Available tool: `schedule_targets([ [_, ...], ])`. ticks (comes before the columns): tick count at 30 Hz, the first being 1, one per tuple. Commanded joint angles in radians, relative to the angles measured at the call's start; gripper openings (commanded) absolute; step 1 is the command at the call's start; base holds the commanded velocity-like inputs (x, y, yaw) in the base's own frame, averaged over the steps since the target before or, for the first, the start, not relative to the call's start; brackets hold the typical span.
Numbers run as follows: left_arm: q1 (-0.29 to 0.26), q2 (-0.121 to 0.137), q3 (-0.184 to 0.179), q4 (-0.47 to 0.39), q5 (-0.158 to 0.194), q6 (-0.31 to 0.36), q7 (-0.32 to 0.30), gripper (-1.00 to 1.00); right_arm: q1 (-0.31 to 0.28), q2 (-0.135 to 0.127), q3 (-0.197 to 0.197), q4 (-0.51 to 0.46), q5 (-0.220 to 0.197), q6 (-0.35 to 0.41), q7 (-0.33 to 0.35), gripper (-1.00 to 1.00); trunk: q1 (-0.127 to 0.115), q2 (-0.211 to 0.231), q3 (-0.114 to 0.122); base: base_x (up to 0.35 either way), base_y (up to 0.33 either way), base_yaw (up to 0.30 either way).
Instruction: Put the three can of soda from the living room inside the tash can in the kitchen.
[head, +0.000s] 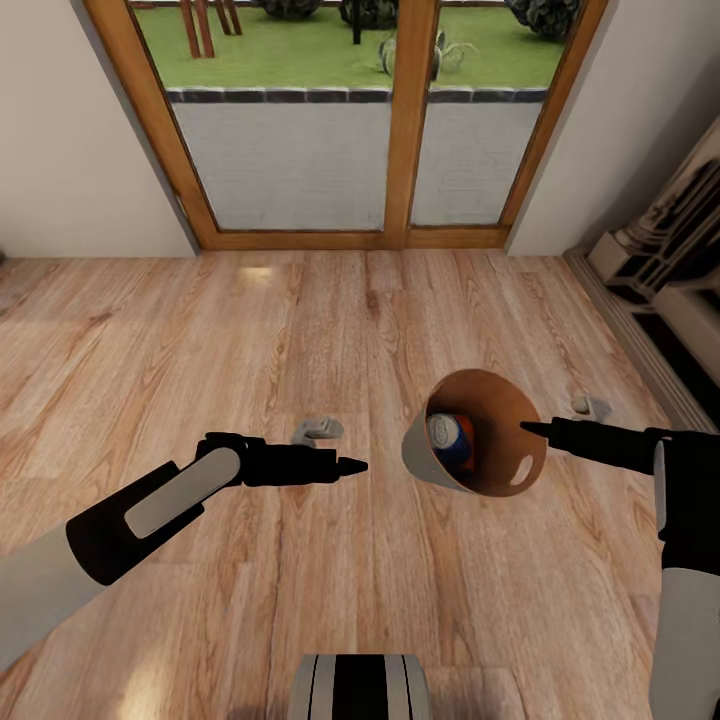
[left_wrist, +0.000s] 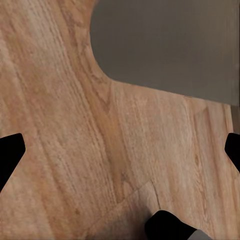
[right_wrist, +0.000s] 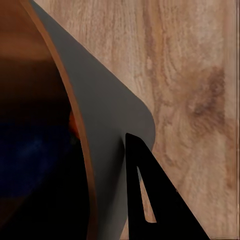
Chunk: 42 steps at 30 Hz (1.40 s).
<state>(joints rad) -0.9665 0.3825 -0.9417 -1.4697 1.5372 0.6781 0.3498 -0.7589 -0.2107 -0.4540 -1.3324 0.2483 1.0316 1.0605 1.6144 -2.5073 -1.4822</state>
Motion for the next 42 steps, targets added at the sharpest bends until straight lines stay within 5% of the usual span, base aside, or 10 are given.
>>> schedule_targets([
  [1,0.0,0.0,0.0,0.0,0.0,0.0,0.0,1.0,0.0,0.001,0.0,0.006,-0.029,0.016,0.003,-1.0,0.0,0.0,0.0,0.0,0.0,0.0],
  [18,0.0,-0.001,-0.003,0.002,0.0,0.0,0.0,1.0,0.0,0.018,0.004,0.067,-0.02,0.016,-0.048,-1.0,0.0,0.0,0.0,0.0,0.0,0.0],
  [22,0.0,-0.001,-0.003,0.002,0.0,0.0,0.0,1.0,0.0,0.021,0.005,0.073,-0.028,0.016,-0.148,-1.0,0.0,0.0,0.0,0.0,0.0,0.0],
  [25,0.001,-0.001,-0.003,0.002,0.0,-0.002,0.0,1.0,0.0,0.05,0.006,0.074,-0.031,0.016,-0.207,-1.0,0.0,0.0,0.0,0.0,0.0,0.0],
  [42,0.001,0.0,-0.004,0.007,0.0,-0.017,-0.001,1.0,0.0,0.063,0.008,0.133,-0.036,0.016,-0.21,-1.0,0.0,0.0,0.0,0.0,0.0,0.0],
])
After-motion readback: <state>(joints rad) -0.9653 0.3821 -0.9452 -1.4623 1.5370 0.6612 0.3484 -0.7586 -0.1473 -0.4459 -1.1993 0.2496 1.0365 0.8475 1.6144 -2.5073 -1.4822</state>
